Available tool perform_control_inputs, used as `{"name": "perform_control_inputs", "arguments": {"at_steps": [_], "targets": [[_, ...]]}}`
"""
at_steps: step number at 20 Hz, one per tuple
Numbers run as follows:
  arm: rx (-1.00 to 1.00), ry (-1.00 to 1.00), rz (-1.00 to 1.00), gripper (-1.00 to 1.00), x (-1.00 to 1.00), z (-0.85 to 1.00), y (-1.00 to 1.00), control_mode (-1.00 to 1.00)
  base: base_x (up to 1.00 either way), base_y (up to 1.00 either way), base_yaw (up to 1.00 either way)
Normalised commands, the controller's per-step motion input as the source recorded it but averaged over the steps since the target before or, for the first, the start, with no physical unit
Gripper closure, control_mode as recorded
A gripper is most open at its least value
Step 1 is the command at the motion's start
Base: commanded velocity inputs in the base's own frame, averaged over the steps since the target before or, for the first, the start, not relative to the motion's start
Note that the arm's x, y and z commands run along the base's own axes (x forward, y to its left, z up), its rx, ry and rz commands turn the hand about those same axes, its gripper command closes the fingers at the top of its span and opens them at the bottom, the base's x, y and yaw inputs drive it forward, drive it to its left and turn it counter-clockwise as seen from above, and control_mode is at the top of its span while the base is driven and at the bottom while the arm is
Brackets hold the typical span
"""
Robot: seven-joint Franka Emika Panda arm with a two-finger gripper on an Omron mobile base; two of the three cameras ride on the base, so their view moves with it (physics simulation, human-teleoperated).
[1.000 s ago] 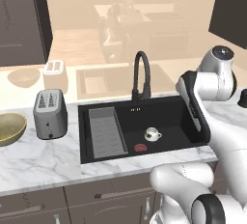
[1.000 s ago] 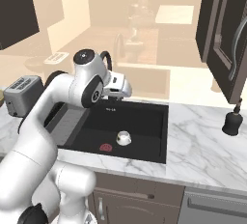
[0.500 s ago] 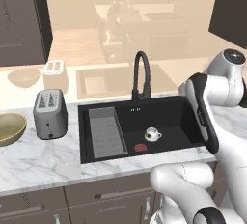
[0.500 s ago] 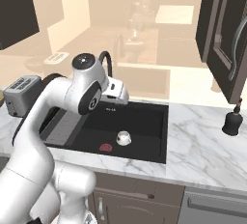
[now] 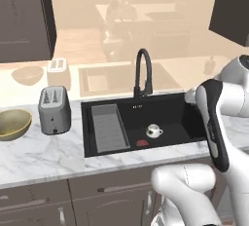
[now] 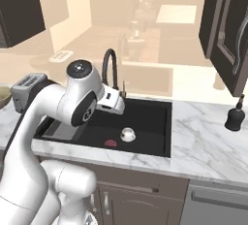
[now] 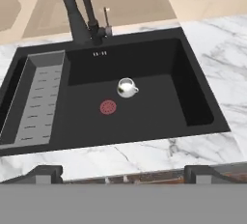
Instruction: Pick the mug and place it in the sink. Pick the bowl and place it in the open cabinet and then close the cabinet.
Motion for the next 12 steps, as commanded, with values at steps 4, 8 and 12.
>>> {"name": "perform_control_inputs", "arguments": {"at_steps": [4, 8, 12], "targets": [[0.00, 0.00, 0.00, -1.00, 0.00, 0.00, 0.00, 1.00, -0.51, 0.52, 0.00], [0.00, 0.00, 0.00, -1.00, 0.00, 0.00, 0.00, 1.00, -0.39, 0.69, 0.00], [0.00, 0.00, 0.00, -1.00, 0.00, 0.00, 0.00, 1.00, -0.19, 0.97, 0.00]]}}
